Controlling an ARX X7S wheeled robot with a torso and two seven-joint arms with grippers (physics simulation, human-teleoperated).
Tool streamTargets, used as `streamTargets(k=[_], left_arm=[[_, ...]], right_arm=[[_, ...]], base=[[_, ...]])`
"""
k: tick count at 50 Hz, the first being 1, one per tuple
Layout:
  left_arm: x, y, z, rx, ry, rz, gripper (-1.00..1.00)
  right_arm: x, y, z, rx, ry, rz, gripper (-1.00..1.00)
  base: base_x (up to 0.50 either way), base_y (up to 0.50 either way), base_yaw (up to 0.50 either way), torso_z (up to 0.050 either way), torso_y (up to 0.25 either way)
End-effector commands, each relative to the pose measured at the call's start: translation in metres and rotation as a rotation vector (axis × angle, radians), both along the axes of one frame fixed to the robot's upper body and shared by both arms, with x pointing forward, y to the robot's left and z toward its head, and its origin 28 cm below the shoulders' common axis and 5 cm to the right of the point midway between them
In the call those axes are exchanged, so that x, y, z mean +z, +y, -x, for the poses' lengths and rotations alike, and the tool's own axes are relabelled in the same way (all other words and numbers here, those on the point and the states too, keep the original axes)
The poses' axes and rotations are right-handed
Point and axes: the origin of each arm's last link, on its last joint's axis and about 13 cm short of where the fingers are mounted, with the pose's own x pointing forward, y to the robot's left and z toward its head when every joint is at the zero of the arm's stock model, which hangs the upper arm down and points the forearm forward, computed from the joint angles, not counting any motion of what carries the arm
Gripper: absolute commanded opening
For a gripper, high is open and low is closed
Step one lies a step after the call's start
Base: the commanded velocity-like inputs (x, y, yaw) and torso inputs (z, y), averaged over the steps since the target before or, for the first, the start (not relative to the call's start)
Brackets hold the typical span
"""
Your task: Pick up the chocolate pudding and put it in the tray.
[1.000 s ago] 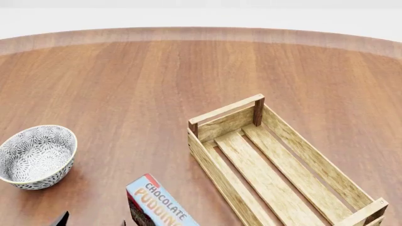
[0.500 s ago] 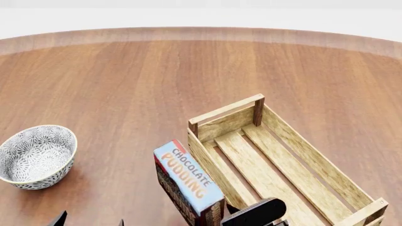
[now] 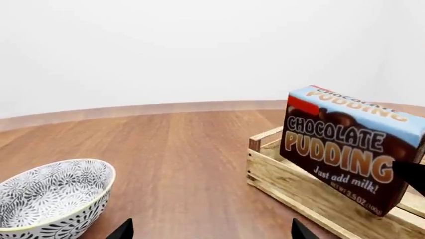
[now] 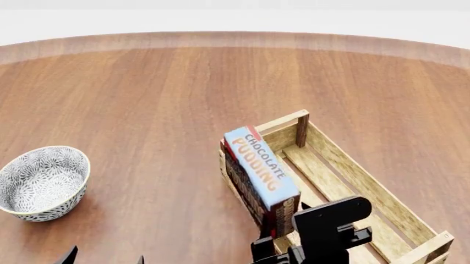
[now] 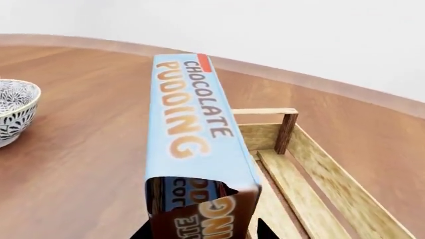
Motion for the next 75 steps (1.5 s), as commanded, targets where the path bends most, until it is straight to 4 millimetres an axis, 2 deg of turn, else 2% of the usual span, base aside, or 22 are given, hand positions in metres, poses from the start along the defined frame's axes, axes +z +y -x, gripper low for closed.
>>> streamTargets(k=[1, 16, 33, 65, 66, 75], left_arm=[[0.0, 0.0, 0.0, -0.001, 0.002, -0.001, 1.0], [0.0, 0.0, 0.0, -0.002, 0.005, 0.001, 1.0], [-0.002, 0.0, -0.001, -0.003, 0.007, 0.001, 1.0], [-0.002, 0.0, -0.001, 0.0, 0.006, -0.004, 1.0], [-0.002, -0.001, -0.001, -0.001, 0.006, -0.004, 1.0], [-0.003, -0.001, 0.0, -0.005, 0.006, -0.006, 1.0]], right_arm=[[0.002, -0.016, -0.012, -0.079, -0.004, 0.004, -1.0], [-0.009, -0.036, -0.019, -0.197, 0.036, -0.004, -1.0], [-0.028, -0.048, -0.027, -0.298, 0.054, -0.011, -1.0], [-0.045, -0.051, -0.029, -0.347, 0.096, 0.004, -1.0], [-0.045, -0.052, -0.03, -0.369, 0.088, 0.014, 1.0], [-0.046, -0.053, -0.027, -0.36, 0.094, 0.001, 1.0]], base=[[0.0, 0.0, 0.0, 0.0, 0.0], [0.0, 0.0, 0.0, 0.0, 0.001], [0.0, 0.0, 0.0, 0.0, 0.0], [0.0, 0.0, 0.0, 0.0, 0.0], [0.0, 0.0, 0.0, 0.0, 0.0], [0.0, 0.0, 0.0, 0.0, 0.0]])
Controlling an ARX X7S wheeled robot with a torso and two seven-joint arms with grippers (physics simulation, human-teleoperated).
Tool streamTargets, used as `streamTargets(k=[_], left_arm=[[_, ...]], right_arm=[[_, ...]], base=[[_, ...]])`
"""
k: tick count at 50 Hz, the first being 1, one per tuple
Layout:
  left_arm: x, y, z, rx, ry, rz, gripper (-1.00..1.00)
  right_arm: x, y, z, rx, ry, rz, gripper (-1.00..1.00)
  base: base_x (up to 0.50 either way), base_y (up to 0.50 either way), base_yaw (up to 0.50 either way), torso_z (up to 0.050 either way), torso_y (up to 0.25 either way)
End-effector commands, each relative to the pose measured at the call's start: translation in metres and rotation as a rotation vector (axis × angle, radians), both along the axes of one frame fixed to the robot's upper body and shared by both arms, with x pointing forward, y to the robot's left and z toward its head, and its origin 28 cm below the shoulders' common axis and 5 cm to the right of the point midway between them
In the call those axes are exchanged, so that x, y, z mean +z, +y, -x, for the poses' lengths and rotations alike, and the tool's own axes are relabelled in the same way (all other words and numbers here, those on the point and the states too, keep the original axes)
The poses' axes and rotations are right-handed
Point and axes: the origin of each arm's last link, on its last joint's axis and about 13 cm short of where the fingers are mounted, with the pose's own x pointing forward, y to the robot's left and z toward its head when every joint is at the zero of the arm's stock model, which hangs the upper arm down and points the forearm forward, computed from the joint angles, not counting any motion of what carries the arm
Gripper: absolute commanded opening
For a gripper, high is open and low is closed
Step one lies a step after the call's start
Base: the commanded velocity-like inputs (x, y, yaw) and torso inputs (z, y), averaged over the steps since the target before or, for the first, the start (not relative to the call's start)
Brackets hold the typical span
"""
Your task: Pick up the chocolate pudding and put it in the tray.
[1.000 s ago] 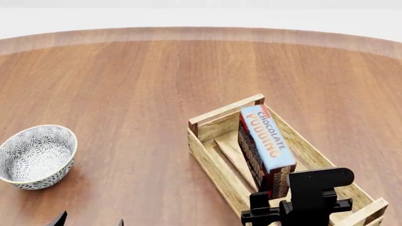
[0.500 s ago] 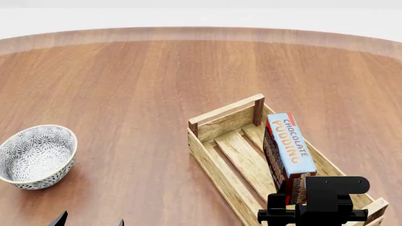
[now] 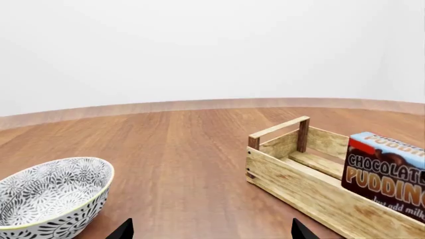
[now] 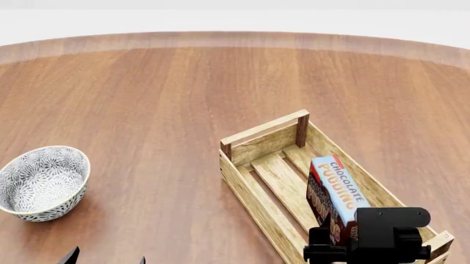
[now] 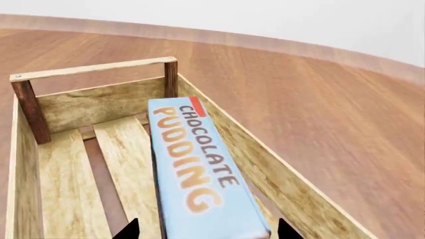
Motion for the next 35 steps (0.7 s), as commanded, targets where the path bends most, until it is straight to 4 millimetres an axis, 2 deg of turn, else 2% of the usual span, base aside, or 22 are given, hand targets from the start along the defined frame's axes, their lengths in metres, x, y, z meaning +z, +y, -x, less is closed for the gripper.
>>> streamTargets(k=[1, 19, 35], left_arm=[[-0.001, -0.001, 0.001, -0.003, 0.0, -0.003, 1.0], [0.004, 0.001, 0.0, 0.004, -0.011, 0.001, 1.0], [0.033, -0.001, -0.004, -0.001, -0.082, 0.002, 1.0]], right_arm=[[-0.007, -0.003, 0.004, -0.016, 0.022, 0.009, 1.0], [-0.004, -0.005, 0.01, -0.03, -0.004, 0.001, 1.0], [0.021, -0.002, 0.028, -0.005, -0.107, 0.021, 1.0]], base=[[0.0, 0.0, 0.0, 0.0, 0.0], [0.0, 0.0, 0.0, 0.0, 0.0], [0.0, 0.0, 0.0, 0.0, 0.0]])
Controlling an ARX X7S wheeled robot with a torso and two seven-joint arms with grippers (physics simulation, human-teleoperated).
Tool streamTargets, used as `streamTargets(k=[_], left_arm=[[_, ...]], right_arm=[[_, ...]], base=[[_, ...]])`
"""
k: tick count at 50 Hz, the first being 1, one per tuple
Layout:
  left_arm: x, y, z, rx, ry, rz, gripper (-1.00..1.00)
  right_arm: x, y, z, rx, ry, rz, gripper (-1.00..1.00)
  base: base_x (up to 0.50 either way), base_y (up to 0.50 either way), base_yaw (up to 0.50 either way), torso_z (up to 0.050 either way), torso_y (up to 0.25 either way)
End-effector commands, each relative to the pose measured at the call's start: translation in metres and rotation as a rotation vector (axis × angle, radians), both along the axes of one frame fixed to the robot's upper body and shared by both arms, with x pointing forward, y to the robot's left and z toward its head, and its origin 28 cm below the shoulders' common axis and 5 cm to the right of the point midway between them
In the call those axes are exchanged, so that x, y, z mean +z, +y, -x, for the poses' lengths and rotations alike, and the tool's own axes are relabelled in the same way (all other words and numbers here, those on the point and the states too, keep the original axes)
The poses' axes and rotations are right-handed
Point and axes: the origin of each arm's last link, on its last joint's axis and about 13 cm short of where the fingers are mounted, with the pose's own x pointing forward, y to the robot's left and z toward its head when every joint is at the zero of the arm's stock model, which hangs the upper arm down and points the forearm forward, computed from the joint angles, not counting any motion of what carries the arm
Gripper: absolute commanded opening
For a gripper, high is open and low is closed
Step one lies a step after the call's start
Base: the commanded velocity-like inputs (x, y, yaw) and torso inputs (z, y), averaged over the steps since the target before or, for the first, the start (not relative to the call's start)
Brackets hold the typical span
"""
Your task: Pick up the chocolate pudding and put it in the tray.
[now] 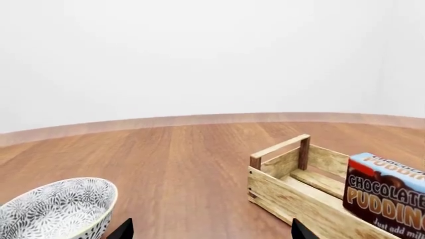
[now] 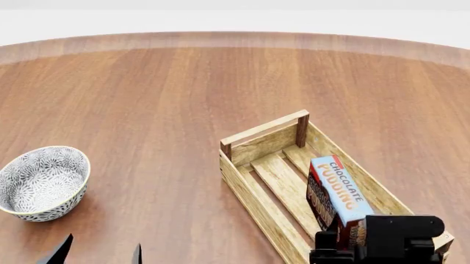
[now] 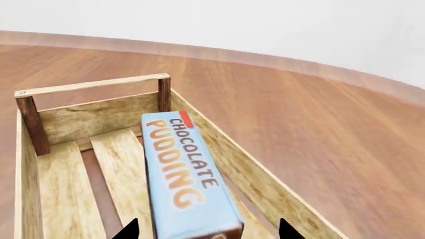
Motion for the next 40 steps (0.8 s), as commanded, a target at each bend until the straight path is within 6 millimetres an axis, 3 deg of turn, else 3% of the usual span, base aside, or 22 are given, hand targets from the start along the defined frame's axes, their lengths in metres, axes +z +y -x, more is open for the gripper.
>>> streamTargets(k=[1, 24, 40], left_arm=[[0.016, -0.002, -0.002, -0.005, -0.04, -0.001, 1.0], [0.038, -0.001, 0.0, -0.004, -0.102, 0.008, 1.0], [0.046, -0.001, 0.004, -0.009, -0.131, 0.015, 1.0]], right_arm=[[0.016, 0.002, 0.012, 0.015, -0.061, 0.012, 1.0], [0.079, 0.026, 0.045, 0.107, -0.289, 0.065, 1.0], [0.096, 0.036, 0.064, 0.14, -0.378, 0.068, 1.0]], base=[[0.0, 0.0, 0.0, 0.0, 0.0], [0.0, 0.0, 0.0, 0.0, 0.0], [0.0, 0.0, 0.0, 0.0, 0.0]])
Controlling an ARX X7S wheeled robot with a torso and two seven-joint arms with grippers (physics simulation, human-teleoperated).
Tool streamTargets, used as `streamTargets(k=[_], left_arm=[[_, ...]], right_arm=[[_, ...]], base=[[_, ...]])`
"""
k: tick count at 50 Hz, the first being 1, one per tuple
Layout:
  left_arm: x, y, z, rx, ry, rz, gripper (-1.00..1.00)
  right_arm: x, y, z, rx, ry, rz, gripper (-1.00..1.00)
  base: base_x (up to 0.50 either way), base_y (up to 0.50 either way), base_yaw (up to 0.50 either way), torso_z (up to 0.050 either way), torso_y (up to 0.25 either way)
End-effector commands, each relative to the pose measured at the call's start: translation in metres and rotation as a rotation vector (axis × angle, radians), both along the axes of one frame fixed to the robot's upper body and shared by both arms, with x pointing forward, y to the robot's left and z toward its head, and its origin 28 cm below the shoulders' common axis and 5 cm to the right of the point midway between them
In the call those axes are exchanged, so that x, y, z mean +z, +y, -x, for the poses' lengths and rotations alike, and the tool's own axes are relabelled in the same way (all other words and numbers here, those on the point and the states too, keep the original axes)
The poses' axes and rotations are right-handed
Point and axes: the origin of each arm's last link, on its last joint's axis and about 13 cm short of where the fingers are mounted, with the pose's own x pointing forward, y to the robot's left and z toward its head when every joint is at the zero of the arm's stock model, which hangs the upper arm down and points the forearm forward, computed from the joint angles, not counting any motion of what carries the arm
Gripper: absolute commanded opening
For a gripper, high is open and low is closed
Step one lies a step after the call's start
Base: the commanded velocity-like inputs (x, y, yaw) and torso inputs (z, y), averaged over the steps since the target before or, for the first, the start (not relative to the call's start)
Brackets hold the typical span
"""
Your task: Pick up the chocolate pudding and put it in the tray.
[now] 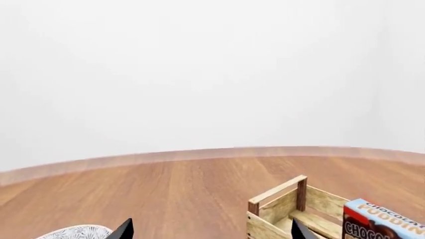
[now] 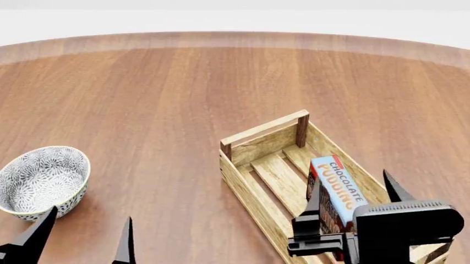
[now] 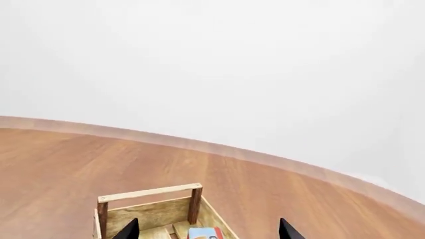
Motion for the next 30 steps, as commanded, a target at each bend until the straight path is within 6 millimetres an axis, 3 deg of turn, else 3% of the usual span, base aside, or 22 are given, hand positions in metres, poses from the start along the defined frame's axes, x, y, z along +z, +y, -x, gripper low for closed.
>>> streamTargets(k=[1, 30], left_arm=[[0.0068, 0.0, 0.0029, -0.003, -0.021, 0.005, 1.0], [0.0116, 0.001, 0.0068, -0.009, -0.034, 0.008, 1.0]], right_arm=[[0.0133, 0.0075, 0.0151, 0.028, -0.064, 0.004, 1.0], [0.0139, 0.0122, 0.0219, 0.046, -0.094, -0.017, 1.0]], base=[[0.0, 0.0, 0.0, 0.0, 0.0], [0.0, 0.0, 0.0, 0.0, 0.0]])
